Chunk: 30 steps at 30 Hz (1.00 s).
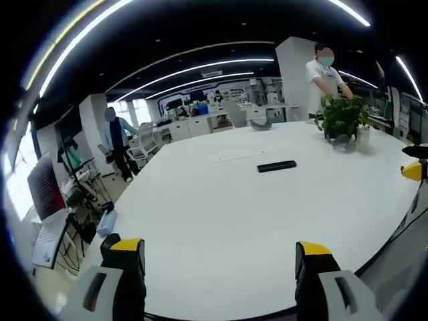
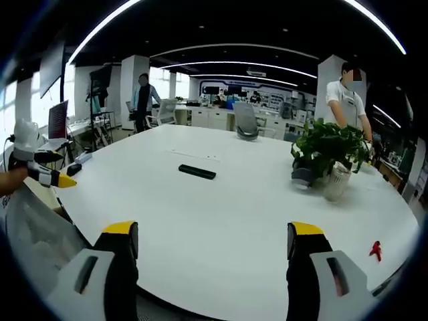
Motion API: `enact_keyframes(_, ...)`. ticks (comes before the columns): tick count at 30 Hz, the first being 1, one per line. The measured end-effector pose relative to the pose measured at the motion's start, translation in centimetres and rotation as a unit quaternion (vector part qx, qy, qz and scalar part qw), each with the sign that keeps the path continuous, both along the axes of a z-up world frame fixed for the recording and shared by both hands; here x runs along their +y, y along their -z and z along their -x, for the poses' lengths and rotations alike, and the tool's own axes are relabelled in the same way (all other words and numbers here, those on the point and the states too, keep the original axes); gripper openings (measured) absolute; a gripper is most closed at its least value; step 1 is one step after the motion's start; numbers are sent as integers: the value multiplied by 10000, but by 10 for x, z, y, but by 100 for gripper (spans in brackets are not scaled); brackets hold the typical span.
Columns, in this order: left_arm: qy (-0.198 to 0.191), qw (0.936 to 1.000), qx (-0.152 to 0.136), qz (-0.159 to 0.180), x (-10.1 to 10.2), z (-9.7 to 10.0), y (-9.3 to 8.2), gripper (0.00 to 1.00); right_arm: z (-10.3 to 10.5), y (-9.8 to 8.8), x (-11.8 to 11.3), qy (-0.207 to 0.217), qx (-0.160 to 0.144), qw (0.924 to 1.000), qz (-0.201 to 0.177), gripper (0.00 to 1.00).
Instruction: Press the specified remote control buttons in sequence, fully releasing each button before pressing the next.
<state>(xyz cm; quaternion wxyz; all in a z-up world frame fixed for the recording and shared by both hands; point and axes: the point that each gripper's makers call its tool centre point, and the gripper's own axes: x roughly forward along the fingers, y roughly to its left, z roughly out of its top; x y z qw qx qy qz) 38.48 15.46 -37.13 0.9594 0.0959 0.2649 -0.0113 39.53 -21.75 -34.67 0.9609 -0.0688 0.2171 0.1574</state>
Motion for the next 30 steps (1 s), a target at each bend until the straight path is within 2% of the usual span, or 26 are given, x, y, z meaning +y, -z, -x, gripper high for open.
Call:
enact_keyframes(10, 338, 9992, 206, 85, -14, -2, 2, 96, 0, 1, -1, -4, 23, 10000, -17, 94)
enact_keyframes(14, 422, 9989, 223, 8, -15, -4, -1, 94, -1, 1, -2, 18, 38, 10000, -22, 94)
enact_keyframes(25, 571, 9983, 50, -77, -15, -32, -25, 93, 0, 3, 0, -26, 92, 9999, -31, 93)
enact_keyframes(30, 735, 9971, 180, -83, -20, -39, -26, 91, 0, 3, 0, -35, 101, 9999, -26, 92)
